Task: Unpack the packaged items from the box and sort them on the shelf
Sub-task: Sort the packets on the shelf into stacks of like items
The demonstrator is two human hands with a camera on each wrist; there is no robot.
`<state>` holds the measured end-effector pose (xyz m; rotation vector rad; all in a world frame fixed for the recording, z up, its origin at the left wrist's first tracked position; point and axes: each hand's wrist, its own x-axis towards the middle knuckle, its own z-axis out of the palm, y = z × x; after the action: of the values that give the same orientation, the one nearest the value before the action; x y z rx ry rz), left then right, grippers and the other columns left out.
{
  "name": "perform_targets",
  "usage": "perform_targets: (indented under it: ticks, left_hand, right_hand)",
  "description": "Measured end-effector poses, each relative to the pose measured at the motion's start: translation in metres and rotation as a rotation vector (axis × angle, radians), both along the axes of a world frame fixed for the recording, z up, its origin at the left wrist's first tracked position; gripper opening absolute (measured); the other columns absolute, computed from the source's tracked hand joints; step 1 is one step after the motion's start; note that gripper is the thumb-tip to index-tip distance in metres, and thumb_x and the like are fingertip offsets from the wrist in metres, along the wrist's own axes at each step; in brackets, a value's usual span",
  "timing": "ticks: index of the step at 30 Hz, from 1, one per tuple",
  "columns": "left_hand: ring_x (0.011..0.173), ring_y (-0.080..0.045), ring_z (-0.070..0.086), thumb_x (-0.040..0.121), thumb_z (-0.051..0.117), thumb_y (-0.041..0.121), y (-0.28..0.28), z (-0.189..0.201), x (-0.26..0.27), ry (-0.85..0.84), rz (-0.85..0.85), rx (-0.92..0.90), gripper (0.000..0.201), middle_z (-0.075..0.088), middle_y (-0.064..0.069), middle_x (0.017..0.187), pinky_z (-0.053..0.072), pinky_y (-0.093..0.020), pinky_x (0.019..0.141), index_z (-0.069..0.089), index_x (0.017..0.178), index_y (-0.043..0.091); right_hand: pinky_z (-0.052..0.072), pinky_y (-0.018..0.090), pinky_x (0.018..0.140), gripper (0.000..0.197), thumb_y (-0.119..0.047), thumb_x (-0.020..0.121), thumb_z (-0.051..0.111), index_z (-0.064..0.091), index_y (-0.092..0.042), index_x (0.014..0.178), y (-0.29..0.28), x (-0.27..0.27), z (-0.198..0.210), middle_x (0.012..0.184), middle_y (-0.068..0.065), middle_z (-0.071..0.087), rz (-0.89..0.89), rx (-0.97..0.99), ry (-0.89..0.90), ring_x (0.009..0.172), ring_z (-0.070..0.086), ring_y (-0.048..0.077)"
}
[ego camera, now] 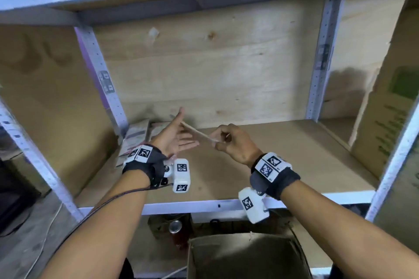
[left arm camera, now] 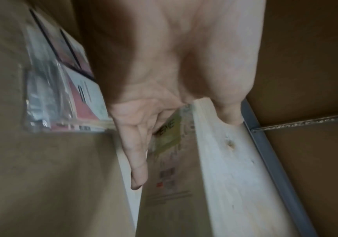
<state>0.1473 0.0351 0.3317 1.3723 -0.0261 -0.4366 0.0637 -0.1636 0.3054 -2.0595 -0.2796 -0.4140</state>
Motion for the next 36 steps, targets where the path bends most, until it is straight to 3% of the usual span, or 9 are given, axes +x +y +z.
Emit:
perform_targets:
  ticks: [4,7,12,16,20,24,27,29,36]
  left_hand:
    - [0.108,-0.029,0.066,0.093,0.068,0.032,-0.029,0.001,0.000,-0.051,0.066,-0.023,0.039,0.061,-0.025,0.130,0.054,-0.039,0.092,0.053,0.118,0.005]
    - [0.095,-0.023,0.068,0.096,0.063,0.014,-0.048,-0.013,0.006,-0.106,0.138,0.050,0.010,0.069,-0.016,0.118,0.055,-0.035,0.084,0.062,0.105,0.010]
    - [0.084,-0.018,0.073,0.093,0.068,0.014,-0.075,-0.044,0.021,-0.054,0.055,0.021,0.008,0.079,-0.004,0.087,0.059,-0.031,0.071,0.066,0.100,0.011]
    - [0.090,-0.019,0.072,0.093,0.068,0.015,-0.101,-0.067,0.034,0.001,-0.004,-0.058,0.013,0.079,-0.005,0.092,0.061,-0.028,0.068,0.066,0.105,0.010]
    - [0.084,-0.014,0.075,0.092,0.069,0.017,-0.121,-0.085,0.046,-0.046,-0.049,-0.009,0.012,0.079,-0.004,0.097,0.059,-0.025,0.069,0.069,0.103,0.013]
    - [0.085,-0.017,0.075,0.087,0.074,0.019,-0.122,-0.093,0.065,-0.143,0.012,0.095,0.010,0.079,-0.005,0.095,0.058,-0.025,0.068,0.072,0.097,0.018]
    - [0.085,-0.018,0.070,0.087,0.074,0.038,-0.121,-0.091,0.079,-0.168,0.081,0.228,0.017,0.079,-0.002,0.092,0.053,-0.032,0.080,0.075,0.090,0.022]
    - [0.082,-0.017,0.071,0.084,0.074,0.049,-0.124,-0.091,0.084,-0.200,0.098,0.303,0.027,0.079,0.001,0.089,0.052,-0.031,0.076,0.076,0.087,0.023]
    - [0.088,-0.021,0.071,0.082,0.077,0.046,-0.124,-0.099,0.089,-0.200,0.143,0.300,0.039,0.078,-0.005,0.096,0.055,-0.038,0.090,0.074,0.099,0.011]
  right_hand:
    - [0.039,0.011,0.075,0.030,-0.012,0.078,0.081,0.074,-0.014,0.108,-0.026,-0.026,-0.001,0.097,0.000,0.043,0.026,-0.202,-0.019,0.080,0.043,0.002]
    - [0.043,0.018,0.089,0.039,-0.031,0.076,0.085,0.072,-0.023,0.111,-0.048,-0.031,-0.012,0.109,0.002,0.048,0.029,-0.203,0.096,0.096,0.051,0.011]
    - [0.044,0.021,0.079,0.055,-0.064,0.071,0.073,0.062,-0.028,0.112,-0.087,-0.020,-0.040,0.111,-0.001,0.053,-0.165,0.036,0.185,0.098,0.056,0.013]
    - [0.055,0.025,0.068,0.060,-0.042,0.083,0.077,0.050,-0.021,0.133,-0.110,-0.013,-0.065,0.113,0.001,0.064,-0.091,0.290,0.393,0.094,0.070,0.018]
    - [0.057,0.032,0.048,0.053,-0.018,0.089,0.074,0.049,-0.008,0.134,-0.128,-0.009,-0.081,0.121,0.013,0.064,0.025,0.393,0.403,0.077,0.073,0.025]
    - [0.055,0.028,0.045,0.049,-0.013,0.092,0.070,0.049,-0.007,0.135,-0.143,-0.006,-0.092,0.115,0.013,0.066,0.056,0.420,0.398,0.063,0.069,0.017]
    - [0.055,0.028,0.045,0.042,-0.014,0.092,0.070,0.055,-0.014,0.131,-0.147,-0.007,-0.102,0.113,0.011,0.068,0.092,0.429,0.418,0.065,0.069,0.017]
    - [0.054,0.029,0.046,0.034,-0.015,0.092,0.070,0.060,-0.023,0.124,-0.148,-0.007,-0.105,0.107,0.003,0.071,0.089,0.419,0.408,0.066,0.069,0.014]
    - [0.050,0.029,0.043,0.039,-0.005,0.095,0.064,0.055,-0.005,0.133,-0.153,-0.001,-0.098,0.090,0.001,0.069,0.077,0.423,0.372,0.056,0.062,0.013]
